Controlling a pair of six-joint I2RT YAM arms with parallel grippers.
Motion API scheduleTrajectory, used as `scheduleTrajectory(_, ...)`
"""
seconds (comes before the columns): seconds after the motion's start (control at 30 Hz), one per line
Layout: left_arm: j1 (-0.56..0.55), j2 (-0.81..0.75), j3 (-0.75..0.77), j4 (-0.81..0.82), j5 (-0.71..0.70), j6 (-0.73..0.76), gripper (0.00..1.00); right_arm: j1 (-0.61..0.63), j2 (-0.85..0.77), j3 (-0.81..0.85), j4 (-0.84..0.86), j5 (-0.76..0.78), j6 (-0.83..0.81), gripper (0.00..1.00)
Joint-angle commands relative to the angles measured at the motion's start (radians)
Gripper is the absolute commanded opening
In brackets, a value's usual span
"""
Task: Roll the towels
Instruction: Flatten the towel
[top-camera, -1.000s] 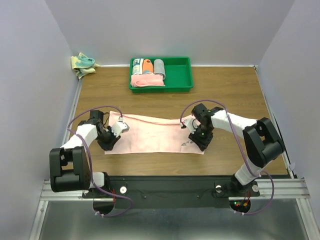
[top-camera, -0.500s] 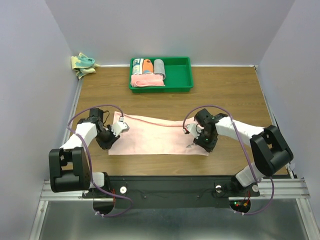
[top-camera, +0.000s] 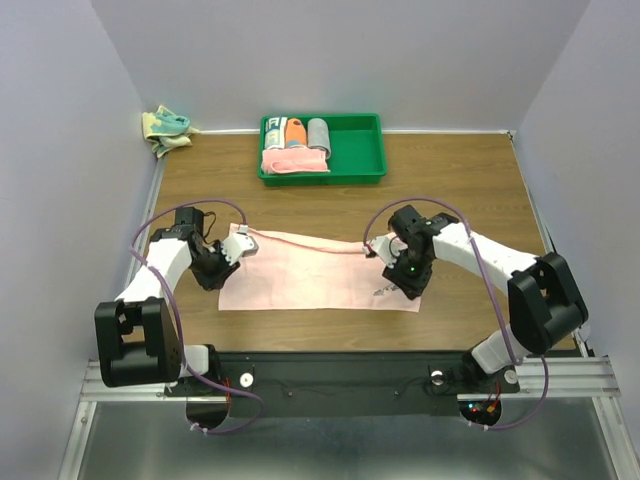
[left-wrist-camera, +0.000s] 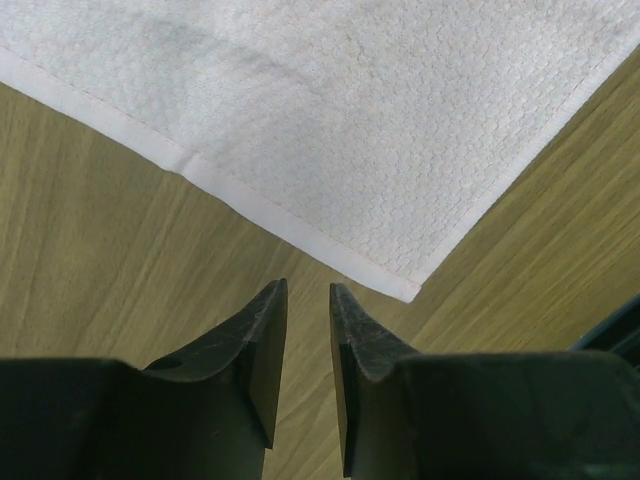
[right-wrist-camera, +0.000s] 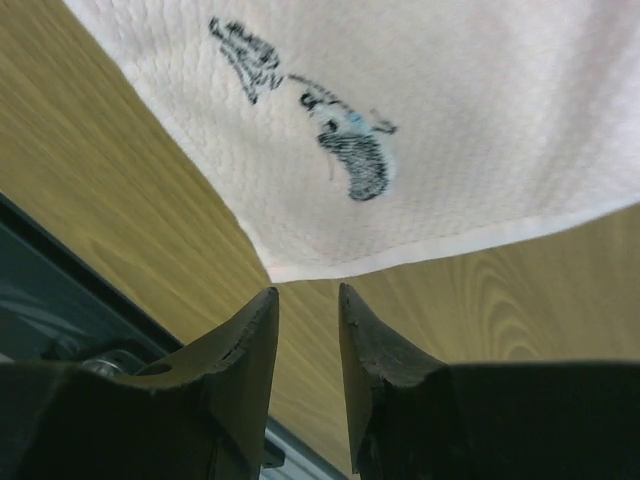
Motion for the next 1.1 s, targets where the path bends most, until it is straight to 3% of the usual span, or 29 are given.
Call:
scheduleTrajectory(0.0, -0.008, 0.009, -0.038, -0.017, 0.012, 0.026, 0.34, 0.022, 0.041, -0.062, -0.025, -0.035, -0.005, 0.35)
scheduleTrajectory(0.3, -0.020, 0.066, -0.129, 0.077, -0.069, 0.046, 0.32, 0.030, 0.139, -0.158, 0.074, 0.093, -0.027, 0.34)
scheduleTrajectory(0.53, -0.012, 0.078, -0.169, 0.088, -0.140, 0.081, 0.28, 0.028, 0.087, -0.228, 0.070, 0.165, -0.051, 0.32)
scheduleTrajectory(0.73, -0.009, 0.069, -0.109, 0.029, -0.121, 0.100, 0.26, 0.030, 0.047, -0.208, 0.025, 0.145, -0.074, 0.32)
scheduleTrajectory(0.8, -0.009, 0.059, -0.069, 0.000, -0.088, 0.101, 0.27, 0.030, 0.027, -0.170, 0.015, 0.110, -0.076, 0.38)
scheduleTrajectory(0.83, -0.011, 0.048, -0.051, -0.014, -0.072, 0.103, 0.32, 0.030, 0.003, -0.140, -0.011, 0.084, -0.073, 0.47)
scheduleTrajectory(0.93, -0.009, 0.039, 0.050, -0.073, 0.015, 0.086, 0.39, 0.030, -0.035, -0.010, -0.062, -0.020, -0.055, 0.61)
scheduleTrajectory(0.97, -0.009, 0.042, 0.107, -0.086, 0.059, 0.075, 0.45, 0.030, -0.064, 0.021, -0.067, -0.039, -0.050, 0.63)
scheduleTrajectory(1.07, -0.011, 0.054, 0.178, -0.055, 0.112, 0.012, 0.52, 0.028, -0.106, 0.134, -0.065, -0.102, -0.030, 0.68)
